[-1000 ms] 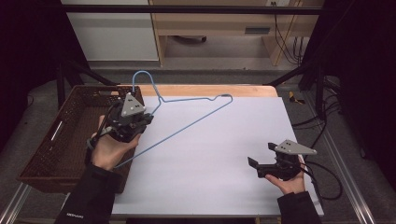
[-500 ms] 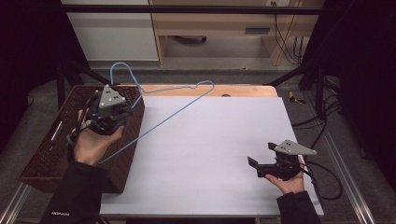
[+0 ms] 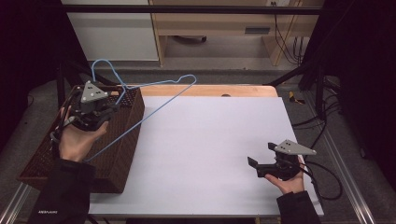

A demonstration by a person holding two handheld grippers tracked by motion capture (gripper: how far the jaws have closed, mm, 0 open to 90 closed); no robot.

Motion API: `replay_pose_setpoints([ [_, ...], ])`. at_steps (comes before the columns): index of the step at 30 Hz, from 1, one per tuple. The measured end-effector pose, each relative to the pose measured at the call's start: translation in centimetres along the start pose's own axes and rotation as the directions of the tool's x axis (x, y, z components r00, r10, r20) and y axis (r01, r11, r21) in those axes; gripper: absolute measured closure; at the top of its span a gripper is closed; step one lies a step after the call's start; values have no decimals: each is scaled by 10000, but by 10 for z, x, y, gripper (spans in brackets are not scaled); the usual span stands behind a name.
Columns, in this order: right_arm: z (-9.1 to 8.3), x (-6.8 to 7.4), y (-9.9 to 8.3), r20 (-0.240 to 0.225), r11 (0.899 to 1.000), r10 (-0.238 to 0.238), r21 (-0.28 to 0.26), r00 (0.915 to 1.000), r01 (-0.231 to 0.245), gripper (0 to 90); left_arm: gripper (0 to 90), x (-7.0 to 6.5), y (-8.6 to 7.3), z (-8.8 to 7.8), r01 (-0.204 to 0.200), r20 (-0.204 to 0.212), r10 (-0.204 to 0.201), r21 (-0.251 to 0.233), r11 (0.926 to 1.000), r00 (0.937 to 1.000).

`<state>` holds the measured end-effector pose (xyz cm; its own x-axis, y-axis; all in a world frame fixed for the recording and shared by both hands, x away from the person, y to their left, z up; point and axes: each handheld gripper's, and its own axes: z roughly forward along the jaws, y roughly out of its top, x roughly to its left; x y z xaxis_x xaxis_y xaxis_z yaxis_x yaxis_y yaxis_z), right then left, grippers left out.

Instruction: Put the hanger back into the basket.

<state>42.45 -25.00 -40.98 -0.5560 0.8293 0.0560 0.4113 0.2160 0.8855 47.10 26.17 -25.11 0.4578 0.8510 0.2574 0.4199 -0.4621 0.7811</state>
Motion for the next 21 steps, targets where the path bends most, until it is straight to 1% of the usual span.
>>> replay_pose_setpoints([
  [1,0,0,0,0,10000,0,0,10000,0,48,871,0,0,0,0,0,0,0,10000,10000],
  [2,0,0,0,2,10000,-13,32,10000,13,47,871,5,-3,0,38,-149,-37,66,10000,9999],
  [4,0,0,0,-4,10000,-30,3,10000,30,48,871,11,-8,-1,161,-270,-159,91,9998,9995],
  [9,0,0,0,-8,10000,-7,23,10000,7,47,872,27,-19,-4,297,-620,-281,249,9992,9977],
  [10,0,0,0,-18,10000,-29,36,10000,29,47,872,27,-19,-4,297,-620,-281,249,9992,9977],
  [12,1,0,0,-24,10000,-36,50,10000,37,47,872,32,-23,-5,337,-745,-312,317,9989,9967],
  [13,1,0,0,-13,10000,-45,58,10000,45,47,872,38,-28,-6,381,-886,-347,368,9986,9955],
  [16,1,0,0,-20,10000,-44,55,10000,44,47,872,46,-34,-8,467,-1045,-419,443,9979,9936],
  [17,0,0,0,-19,10000,-41,54,10000,41,47,872,46,-34,-8,467,-1045,-419,443,9979,9936],
  [19,0,0,0,-14,10000,-34,38,10000,34,47,872,53,-39,-10,484,-1171,-420,520,9975,9922],
  [20,0,0,0,-8,10000,-37,39,10000,37,47,872,53,-39,-10,484,-1171,-420,520,9975,9922],
  [21,0,0,0,-8,10000,-34,35,10000,34,47,871,57,-42,-10,546,-1238,-478,519,9972,9912],
])
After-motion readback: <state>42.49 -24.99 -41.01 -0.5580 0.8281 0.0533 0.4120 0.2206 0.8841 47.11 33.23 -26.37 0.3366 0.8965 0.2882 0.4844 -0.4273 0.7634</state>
